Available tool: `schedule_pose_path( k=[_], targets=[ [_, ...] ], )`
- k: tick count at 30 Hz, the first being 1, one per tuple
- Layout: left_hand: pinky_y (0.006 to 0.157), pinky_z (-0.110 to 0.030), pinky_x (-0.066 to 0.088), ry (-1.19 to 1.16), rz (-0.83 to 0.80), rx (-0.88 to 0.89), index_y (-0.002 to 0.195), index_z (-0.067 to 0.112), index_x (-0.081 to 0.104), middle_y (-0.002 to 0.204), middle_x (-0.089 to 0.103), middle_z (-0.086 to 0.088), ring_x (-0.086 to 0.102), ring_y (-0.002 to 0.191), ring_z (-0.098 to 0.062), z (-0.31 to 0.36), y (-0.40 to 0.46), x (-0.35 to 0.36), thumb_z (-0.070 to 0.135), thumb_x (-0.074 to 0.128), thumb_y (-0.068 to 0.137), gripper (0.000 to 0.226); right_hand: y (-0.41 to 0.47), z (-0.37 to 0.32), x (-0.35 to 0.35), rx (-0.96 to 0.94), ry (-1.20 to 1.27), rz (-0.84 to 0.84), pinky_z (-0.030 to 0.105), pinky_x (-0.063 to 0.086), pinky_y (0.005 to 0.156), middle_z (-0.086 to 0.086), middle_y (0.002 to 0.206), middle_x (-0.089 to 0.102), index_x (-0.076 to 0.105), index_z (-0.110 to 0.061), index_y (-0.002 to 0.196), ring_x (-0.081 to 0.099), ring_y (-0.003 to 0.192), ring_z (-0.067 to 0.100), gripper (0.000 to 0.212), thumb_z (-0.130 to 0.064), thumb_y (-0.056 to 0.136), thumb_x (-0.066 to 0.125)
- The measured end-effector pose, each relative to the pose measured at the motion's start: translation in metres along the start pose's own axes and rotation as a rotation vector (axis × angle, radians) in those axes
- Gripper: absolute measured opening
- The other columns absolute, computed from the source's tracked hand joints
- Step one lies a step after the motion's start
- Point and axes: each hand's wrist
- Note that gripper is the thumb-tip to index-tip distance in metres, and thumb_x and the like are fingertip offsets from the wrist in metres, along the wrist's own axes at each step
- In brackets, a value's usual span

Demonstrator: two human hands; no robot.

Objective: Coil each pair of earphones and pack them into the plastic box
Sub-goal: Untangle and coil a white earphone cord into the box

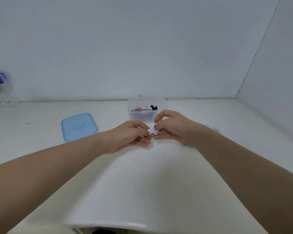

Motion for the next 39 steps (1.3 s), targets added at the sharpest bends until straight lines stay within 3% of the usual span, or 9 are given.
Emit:
schedule_pose_path(
  k=[6, 10, 18, 22, 27, 31, 34, 36, 39],
  targets=[
    [0.071, -0.025, 0.059, -0.043, 0.058, 0.003, 0.109, 0.005, 0.065, 0.09, 0.068, -0.009, 0.067, 0.07, -0.017, -0.019, 0.007, -0.022, 0.013, 0.055, 0.103, 0.014, 0.017, 0.023, 0.023, -0.034, 0.104, 0.014, 0.031, 0.059, 0.072, 0.014, 0.081, 0.071, 0.055, -0.013, 0.105, 0.072, 0.078, 0.026, 0.025, 0.003, 0.088, 0.063],
    [0.066, -0.023, 0.058, 0.095, 0.114, 0.027, 0.107, 0.0, 0.064, 0.087, 0.065, -0.01, 0.065, 0.063, -0.015, -0.024, 0.009, -0.027, 0.021, 0.059, 0.102, 0.022, 0.028, 0.035, 0.036, -0.06, 0.093, 0.022, 0.031, 0.057, 0.069, 0.016, 0.083, 0.068, 0.057, -0.014, 0.104, 0.067, 0.074, 0.024, 0.029, 0.005, 0.084, 0.064],
    [0.076, -0.026, 0.062, 0.28, 0.225, 0.142, 0.092, 0.005, 0.062, 0.078, 0.068, -0.01, 0.069, 0.07, -0.021, -0.032, 0.024, -0.043, -0.003, 0.053, 0.095, 0.012, 0.047, 0.042, 0.051, -0.056, 0.228, 0.019, 0.034, 0.062, 0.074, 0.019, 0.098, 0.07, 0.055, -0.015, 0.104, 0.07, 0.079, 0.027, 0.024, 0.0, 0.088, 0.064],
    [0.082, -0.03, 0.06, 0.408, 0.271, 0.238, 0.088, 0.015, 0.064, 0.083, 0.072, 0.002, 0.073, 0.072, -0.014, -0.036, 0.028, -0.048, 0.001, 0.062, 0.09, 0.014, 0.056, 0.045, 0.058, -0.066, 0.301, 0.027, 0.035, 0.061, 0.073, 0.023, 0.106, 0.067, 0.05, -0.013, 0.102, 0.071, 0.078, 0.028, 0.019, -0.01, 0.093, 0.066],
    [0.078, -0.033, 0.054, 0.457, 0.332, 0.335, 0.087, 0.022, 0.064, 0.091, 0.071, 0.009, 0.072, 0.073, -0.011, -0.041, 0.03, -0.052, 0.006, 0.069, 0.088, 0.017, 0.07, 0.05, 0.064, -0.12, 0.269, 0.082, 0.026, 0.06, 0.072, 0.021, 0.1, 0.062, 0.063, 0.003, 0.102, 0.07, 0.072, 0.02, 0.013, 0.006, 0.09, 0.061],
    [0.089, -0.04, 0.055, 0.467, 0.339, 0.354, 0.093, 0.022, 0.063, 0.092, 0.073, 0.006, 0.072, 0.086, -0.019, -0.045, 0.026, -0.056, 0.009, 0.065, 0.091, 0.013, 0.078, 0.055, 0.067, -0.139, 0.259, 0.096, 0.032, 0.06, 0.086, 0.02, 0.096, 0.064, 0.067, 0.015, 0.096, 0.07, 0.08, 0.02, 0.012, 0.009, 0.086, 0.062],
    [0.095, -0.039, 0.055, 0.495, 0.339, 0.339, 0.104, 0.021, 0.064, 0.099, 0.075, 0.007, 0.072, 0.093, -0.013, -0.042, 0.021, -0.066, 0.009, 0.055, 0.098, 0.016, 0.079, 0.059, 0.072, -0.171, 0.244, 0.143, 0.031, 0.061, 0.086, 0.017, 0.092, 0.062, 0.068, 0.015, 0.092, 0.07, 0.076, 0.017, 0.011, 0.008, 0.083, 0.067],
    [0.091, -0.038, 0.055, 0.521, 0.361, 0.31, 0.106, 0.02, 0.063, 0.102, 0.074, 0.007, 0.07, 0.092, -0.009, -0.04, 0.015, -0.079, 0.005, 0.046, 0.1, 0.024, 0.077, 0.06, 0.074, -0.193, 0.215, 0.157, 0.031, 0.061, 0.085, 0.016, 0.091, 0.063, 0.069, 0.012, 0.089, 0.071, 0.076, 0.018, 0.008, 0.007, 0.083, 0.069],
    [0.072, -0.031, 0.054, 0.673, 0.385, 0.279, 0.098, 0.027, 0.062, 0.099, 0.07, 0.006, 0.067, 0.087, -0.014, -0.042, 0.005, -0.1, 0.004, 0.048, 0.095, 0.028, 0.073, 0.064, 0.073, -0.236, 0.169, 0.158, 0.044, 0.057, 0.096, 0.006, 0.084, 0.069, 0.072, 0.004, 0.088, 0.075, 0.075, 0.016, 0.006, 0.0, 0.084, 0.07]
  ],
)
Point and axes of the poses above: each hand's wrist, its own y-axis towards the middle knuckle, its own x-axis out of the palm, z = x × y
